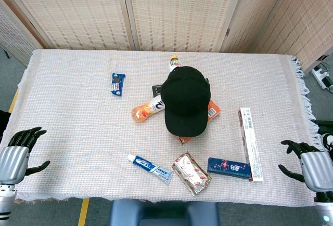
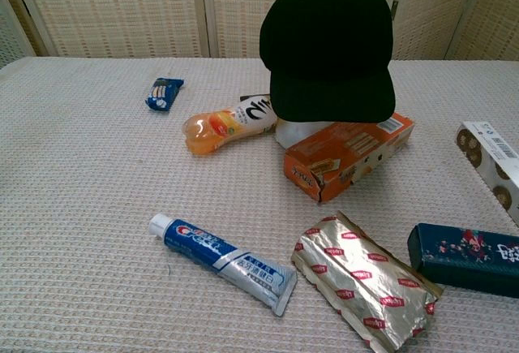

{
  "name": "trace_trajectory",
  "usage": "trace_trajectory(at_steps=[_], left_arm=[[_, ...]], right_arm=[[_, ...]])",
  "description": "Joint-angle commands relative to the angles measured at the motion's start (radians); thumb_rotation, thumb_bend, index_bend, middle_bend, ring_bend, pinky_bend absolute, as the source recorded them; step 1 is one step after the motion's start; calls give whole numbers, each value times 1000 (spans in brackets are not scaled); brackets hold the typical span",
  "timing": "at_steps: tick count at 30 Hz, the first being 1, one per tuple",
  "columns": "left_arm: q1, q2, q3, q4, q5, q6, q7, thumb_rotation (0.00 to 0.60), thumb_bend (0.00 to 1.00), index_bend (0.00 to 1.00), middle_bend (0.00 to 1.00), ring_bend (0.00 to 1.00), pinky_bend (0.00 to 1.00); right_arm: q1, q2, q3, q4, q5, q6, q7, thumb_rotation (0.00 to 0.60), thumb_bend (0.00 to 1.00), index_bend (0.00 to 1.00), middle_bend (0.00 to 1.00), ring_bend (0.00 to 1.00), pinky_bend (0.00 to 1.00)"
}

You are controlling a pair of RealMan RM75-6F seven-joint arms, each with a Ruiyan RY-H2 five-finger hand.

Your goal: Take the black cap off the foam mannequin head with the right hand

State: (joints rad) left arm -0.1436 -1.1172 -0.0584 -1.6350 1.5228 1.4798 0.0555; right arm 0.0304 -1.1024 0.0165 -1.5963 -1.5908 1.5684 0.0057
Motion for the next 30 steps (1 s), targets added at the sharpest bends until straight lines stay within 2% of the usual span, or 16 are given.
trace_trajectory(at_steps=[1, 13, 16, 22, 25, 27, 30], left_arm=[[-3, -4, 0, 2, -4, -7, 3, 600, 73, 237, 203, 195, 190], [-1, -5, 0, 6, -8, -4, -2, 600, 72, 240, 202, 195, 190], [-3, -5, 1, 4, -1, -3, -1, 600, 72, 240, 203, 195, 190], [6, 2, 5, 2, -1, 7, -4, 600, 72, 244, 202, 195, 190], [10, 8, 8, 0, -4, 6, -4, 600, 72, 245, 203, 195, 190], [12, 9, 9, -2, -3, 10, -5, 600, 71, 245, 202, 194, 190], [15, 11, 9, -2, -4, 14, -6, 600, 72, 245, 202, 194, 190]], right_arm=[[2, -1, 1, -1, -1, -3, -2, 600, 91, 330, 486, 424, 539], [48, -21, 9, -5, -40, -48, -17, 600, 90, 331, 489, 455, 539], [81, -53, 30, 4, -57, -61, -39, 600, 91, 332, 545, 538, 609], [158, -160, 67, 56, -108, -79, -35, 600, 70, 389, 820, 812, 853], [199, -227, 85, 100, -127, -88, -41, 600, 37, 403, 897, 905, 951], [224, -265, 94, 126, -135, -98, -41, 600, 28, 404, 932, 954, 992], [264, -326, 106, 169, -144, -116, -45, 600, 27, 411, 969, 997, 1000]])
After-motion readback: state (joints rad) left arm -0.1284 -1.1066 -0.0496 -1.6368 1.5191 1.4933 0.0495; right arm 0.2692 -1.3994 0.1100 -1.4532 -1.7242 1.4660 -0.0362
